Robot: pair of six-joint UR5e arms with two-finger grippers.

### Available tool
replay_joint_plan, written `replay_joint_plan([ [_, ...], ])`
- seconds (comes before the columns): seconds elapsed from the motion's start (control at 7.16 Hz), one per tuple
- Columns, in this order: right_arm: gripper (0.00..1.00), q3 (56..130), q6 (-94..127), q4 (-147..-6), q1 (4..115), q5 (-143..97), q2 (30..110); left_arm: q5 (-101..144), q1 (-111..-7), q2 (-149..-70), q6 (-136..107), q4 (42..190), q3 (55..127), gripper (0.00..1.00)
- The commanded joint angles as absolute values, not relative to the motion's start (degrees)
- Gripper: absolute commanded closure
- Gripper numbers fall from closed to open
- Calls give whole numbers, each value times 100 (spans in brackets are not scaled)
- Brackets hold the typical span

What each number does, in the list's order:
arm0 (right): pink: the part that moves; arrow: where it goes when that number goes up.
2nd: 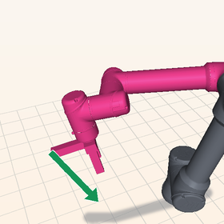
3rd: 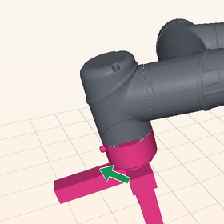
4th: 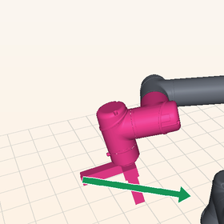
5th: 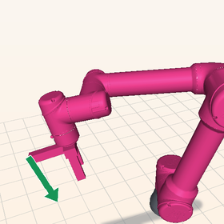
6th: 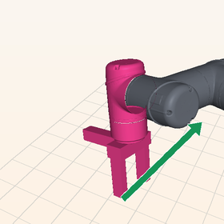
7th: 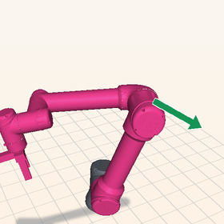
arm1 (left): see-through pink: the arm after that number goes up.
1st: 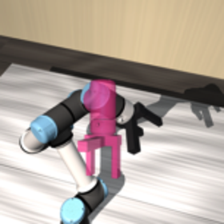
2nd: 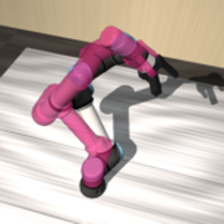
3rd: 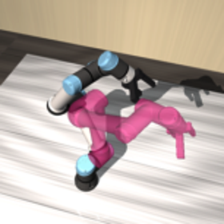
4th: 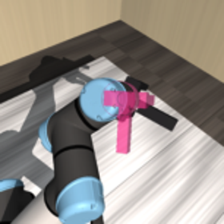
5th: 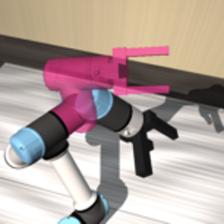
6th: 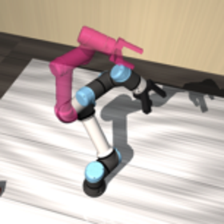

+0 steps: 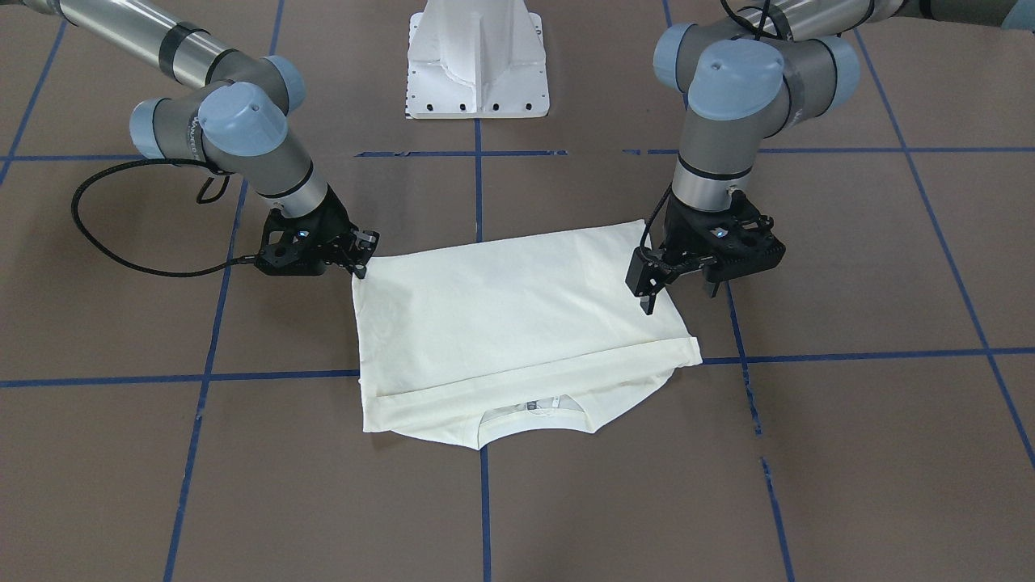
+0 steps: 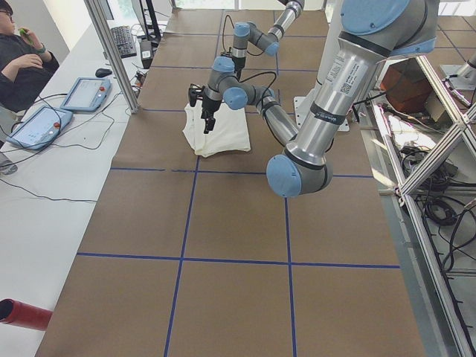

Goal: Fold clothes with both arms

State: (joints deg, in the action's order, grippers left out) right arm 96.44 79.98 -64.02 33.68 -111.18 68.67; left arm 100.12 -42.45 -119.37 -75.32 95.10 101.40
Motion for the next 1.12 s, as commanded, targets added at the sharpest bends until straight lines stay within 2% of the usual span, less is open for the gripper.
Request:
replay_joint_plan([
  [0.0, 100, 10358, 7998, -6398, 3401, -11127, 7589, 10020, -4245, -11953, -7541, 9510, 10143, 0],
  [0.28, 100, 11552, 8059, -6390, 3210, -11109, 9028, 10011, -4149, -11962, -7663, 9518, 10134, 0],
  [0.56, 100, 12345, 8095, -6372, 2465, -11118, 10172, 10002, -4017, -11997, -7839, 9527, 10142, 0],
  [0.7, 100, 12531, 8138, -6346, 2243, -11327, 10482, 10011, -3982, -12014, -7892, 9527, 10151, 0],
  [0.98, 100, 12638, 8366, -6337, 1936, -11671, 10573, 10028, -3903, -12015, -7963, 9527, 10230, 0],
])
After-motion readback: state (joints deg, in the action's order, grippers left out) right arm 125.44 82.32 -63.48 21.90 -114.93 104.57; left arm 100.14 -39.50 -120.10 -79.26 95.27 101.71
